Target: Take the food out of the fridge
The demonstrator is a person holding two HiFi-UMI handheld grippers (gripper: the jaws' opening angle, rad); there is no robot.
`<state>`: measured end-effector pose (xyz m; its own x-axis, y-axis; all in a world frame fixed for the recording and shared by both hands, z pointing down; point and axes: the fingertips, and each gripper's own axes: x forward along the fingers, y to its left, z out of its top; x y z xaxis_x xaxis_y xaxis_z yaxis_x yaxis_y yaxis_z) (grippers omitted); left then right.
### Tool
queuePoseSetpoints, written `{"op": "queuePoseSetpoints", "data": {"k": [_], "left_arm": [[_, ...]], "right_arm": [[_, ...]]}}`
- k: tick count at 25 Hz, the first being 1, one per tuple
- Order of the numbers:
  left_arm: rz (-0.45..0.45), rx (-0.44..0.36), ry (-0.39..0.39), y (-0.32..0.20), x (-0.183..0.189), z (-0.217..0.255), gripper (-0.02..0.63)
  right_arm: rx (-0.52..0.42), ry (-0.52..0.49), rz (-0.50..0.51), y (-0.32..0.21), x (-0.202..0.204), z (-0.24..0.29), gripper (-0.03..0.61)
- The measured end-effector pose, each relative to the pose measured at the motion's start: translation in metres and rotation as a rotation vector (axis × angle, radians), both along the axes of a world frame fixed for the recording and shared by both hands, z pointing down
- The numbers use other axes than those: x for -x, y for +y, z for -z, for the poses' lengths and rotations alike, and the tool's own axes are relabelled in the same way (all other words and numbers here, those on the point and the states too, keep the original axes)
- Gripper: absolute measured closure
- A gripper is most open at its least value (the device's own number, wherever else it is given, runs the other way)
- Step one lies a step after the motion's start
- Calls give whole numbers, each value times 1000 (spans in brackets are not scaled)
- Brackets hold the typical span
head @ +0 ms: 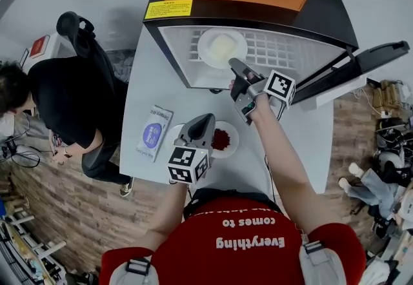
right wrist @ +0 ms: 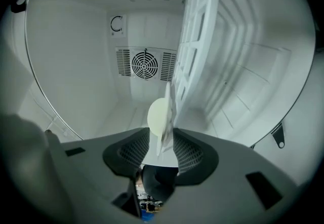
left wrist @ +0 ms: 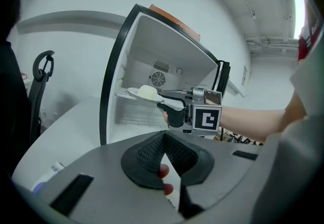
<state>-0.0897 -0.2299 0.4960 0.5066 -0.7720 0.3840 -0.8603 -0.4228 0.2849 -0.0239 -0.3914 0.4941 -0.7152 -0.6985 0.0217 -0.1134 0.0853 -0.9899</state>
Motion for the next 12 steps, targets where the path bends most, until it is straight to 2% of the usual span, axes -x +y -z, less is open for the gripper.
{"op": "queuePoseSetpoints", "data": {"k": [4,9,12], "left_arm": [[17,27,2,1,9,-9,607],[34,40,13,-1,12,-14,607],[37,28,24,-3,10,-8,607]], "right_arm": [[17,-26,-3,0,0,-2,443],[31,-2,-8,-1,0,-5,448],[37,4,-12,-2,-1,-9,498]]}}
